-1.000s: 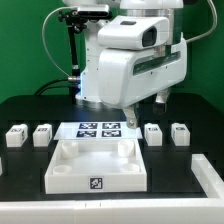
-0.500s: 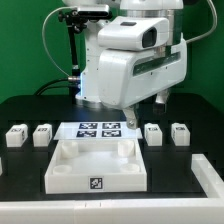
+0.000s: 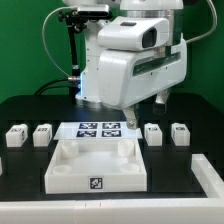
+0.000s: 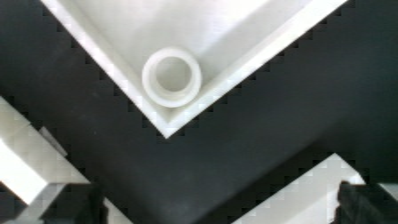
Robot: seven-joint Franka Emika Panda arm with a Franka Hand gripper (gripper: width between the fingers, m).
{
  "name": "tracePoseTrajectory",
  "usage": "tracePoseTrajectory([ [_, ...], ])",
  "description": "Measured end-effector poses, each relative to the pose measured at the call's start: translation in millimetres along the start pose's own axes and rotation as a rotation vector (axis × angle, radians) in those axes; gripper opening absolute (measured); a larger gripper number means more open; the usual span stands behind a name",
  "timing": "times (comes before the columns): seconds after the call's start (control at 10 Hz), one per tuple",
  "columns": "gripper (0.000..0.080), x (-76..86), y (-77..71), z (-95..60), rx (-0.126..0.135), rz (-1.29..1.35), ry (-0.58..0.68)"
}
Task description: Assemble one leg
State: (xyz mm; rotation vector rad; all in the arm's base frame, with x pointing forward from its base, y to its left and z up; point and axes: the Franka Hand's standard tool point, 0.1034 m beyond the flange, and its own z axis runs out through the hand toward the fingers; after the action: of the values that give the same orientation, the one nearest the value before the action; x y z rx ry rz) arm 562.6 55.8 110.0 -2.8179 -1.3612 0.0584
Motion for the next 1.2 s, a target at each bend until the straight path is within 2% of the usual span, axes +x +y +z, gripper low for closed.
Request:
tracePoseTrajectory([
  [0.1, 0.0650, -5.3, 2.1, -1.6, 0.006, -0.064, -0.004],
  [0.2, 0.0650, -30.6, 9.9, -7.7, 0.017, -0.130, -0.013],
  [0.3, 0.0650, -62.6, 3.4, 0.1, 0.020, -0.211, -0.018],
  [0.5, 0.0650, -118.2, -14.7, 30.5, 0.038, -0.536, -0.012],
  [0.6, 0.0650, -135.5, -16.4, 48.1, 0.028, -0.692, 0.003],
  [0.7, 0.0650, -141.9, -18.9, 64.4, 0.032, -0.774, 0.013],
  [1.0, 0.0650, -133.6, -30.4, 89.5, 0.069, -0.748, 0.020],
  [1.2, 0.0650, -132.3, -30.5, 93.2, 0.090, -0.679, 0.013],
])
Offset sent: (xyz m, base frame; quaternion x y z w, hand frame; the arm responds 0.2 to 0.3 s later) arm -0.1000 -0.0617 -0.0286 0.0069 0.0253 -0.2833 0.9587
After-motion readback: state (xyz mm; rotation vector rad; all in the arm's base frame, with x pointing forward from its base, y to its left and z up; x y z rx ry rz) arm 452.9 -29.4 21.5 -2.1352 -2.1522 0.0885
